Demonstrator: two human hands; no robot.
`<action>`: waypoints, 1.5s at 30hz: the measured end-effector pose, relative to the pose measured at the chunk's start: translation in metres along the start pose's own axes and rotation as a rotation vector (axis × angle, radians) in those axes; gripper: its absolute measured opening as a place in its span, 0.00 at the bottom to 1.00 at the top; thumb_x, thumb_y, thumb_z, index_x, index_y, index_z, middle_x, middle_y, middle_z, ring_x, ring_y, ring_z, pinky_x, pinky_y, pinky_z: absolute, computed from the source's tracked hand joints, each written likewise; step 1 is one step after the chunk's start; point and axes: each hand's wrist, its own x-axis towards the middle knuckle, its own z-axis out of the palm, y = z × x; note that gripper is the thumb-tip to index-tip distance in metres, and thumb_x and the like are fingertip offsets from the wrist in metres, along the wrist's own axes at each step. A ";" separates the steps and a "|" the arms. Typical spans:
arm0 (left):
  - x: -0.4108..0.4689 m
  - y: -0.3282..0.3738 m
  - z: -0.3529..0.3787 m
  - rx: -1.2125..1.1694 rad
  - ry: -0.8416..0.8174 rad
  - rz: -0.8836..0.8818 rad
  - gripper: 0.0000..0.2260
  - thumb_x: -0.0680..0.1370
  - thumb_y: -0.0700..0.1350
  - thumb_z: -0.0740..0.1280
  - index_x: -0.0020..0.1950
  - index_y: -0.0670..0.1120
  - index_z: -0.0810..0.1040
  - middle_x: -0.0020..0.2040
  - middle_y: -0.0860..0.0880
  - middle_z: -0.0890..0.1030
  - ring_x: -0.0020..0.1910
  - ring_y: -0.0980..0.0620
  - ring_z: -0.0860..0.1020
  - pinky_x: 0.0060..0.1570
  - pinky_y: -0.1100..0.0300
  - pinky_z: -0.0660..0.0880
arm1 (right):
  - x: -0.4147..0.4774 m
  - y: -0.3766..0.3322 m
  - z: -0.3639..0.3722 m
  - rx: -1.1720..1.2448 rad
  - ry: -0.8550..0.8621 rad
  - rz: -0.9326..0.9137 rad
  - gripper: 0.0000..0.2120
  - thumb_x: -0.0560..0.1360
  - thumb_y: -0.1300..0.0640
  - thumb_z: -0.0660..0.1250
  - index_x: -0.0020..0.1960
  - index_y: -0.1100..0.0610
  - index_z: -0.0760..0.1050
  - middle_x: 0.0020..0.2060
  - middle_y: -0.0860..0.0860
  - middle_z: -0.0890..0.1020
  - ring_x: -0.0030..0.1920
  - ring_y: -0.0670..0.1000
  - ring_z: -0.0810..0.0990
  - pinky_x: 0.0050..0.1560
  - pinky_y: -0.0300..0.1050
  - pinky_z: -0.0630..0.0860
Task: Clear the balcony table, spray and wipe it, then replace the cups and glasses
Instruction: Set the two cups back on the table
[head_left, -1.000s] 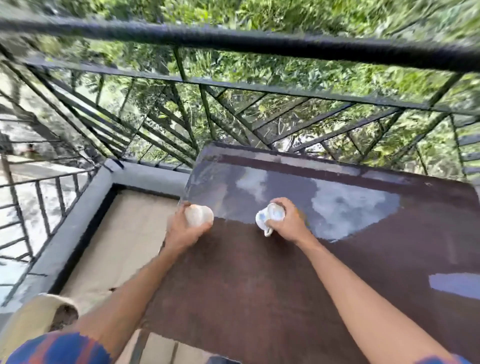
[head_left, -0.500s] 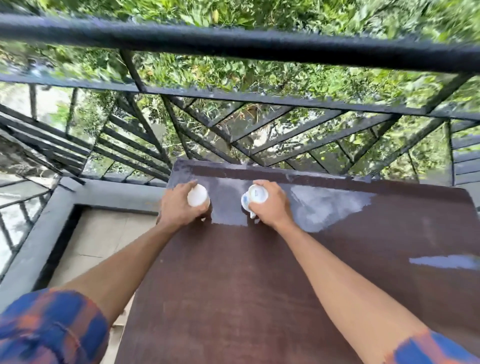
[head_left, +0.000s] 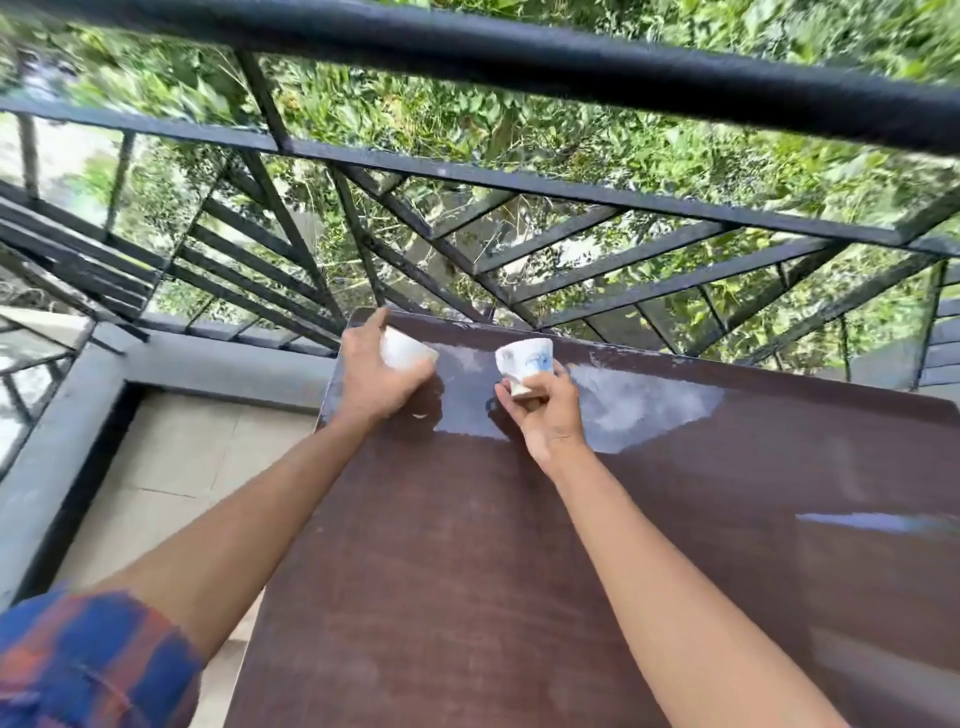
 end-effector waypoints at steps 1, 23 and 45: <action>0.000 -0.001 -0.001 0.007 -0.015 -0.009 0.45 0.62 0.58 0.73 0.78 0.46 0.69 0.64 0.42 0.68 0.66 0.43 0.71 0.71 0.58 0.65 | -0.001 0.000 0.001 0.058 -0.018 0.033 0.22 0.61 0.67 0.65 0.55 0.60 0.75 0.49 0.61 0.80 0.46 0.58 0.80 0.46 0.53 0.84; 0.003 -0.027 0.004 -0.119 0.029 -0.057 0.51 0.62 0.56 0.78 0.81 0.49 0.59 0.62 0.49 0.75 0.62 0.50 0.75 0.65 0.55 0.71 | 0.010 0.004 -0.007 -1.088 -0.097 -0.500 0.47 0.64 0.64 0.80 0.77 0.47 0.63 0.63 0.47 0.74 0.60 0.44 0.72 0.59 0.36 0.72; -0.076 -0.076 -0.023 0.058 0.140 0.027 0.33 0.67 0.43 0.82 0.69 0.47 0.72 0.59 0.47 0.71 0.50 0.65 0.74 0.59 0.59 0.75 | -0.044 0.031 -0.076 -1.151 0.133 -0.482 0.24 0.75 0.58 0.72 0.66 0.40 0.71 0.50 0.42 0.79 0.47 0.41 0.79 0.50 0.40 0.77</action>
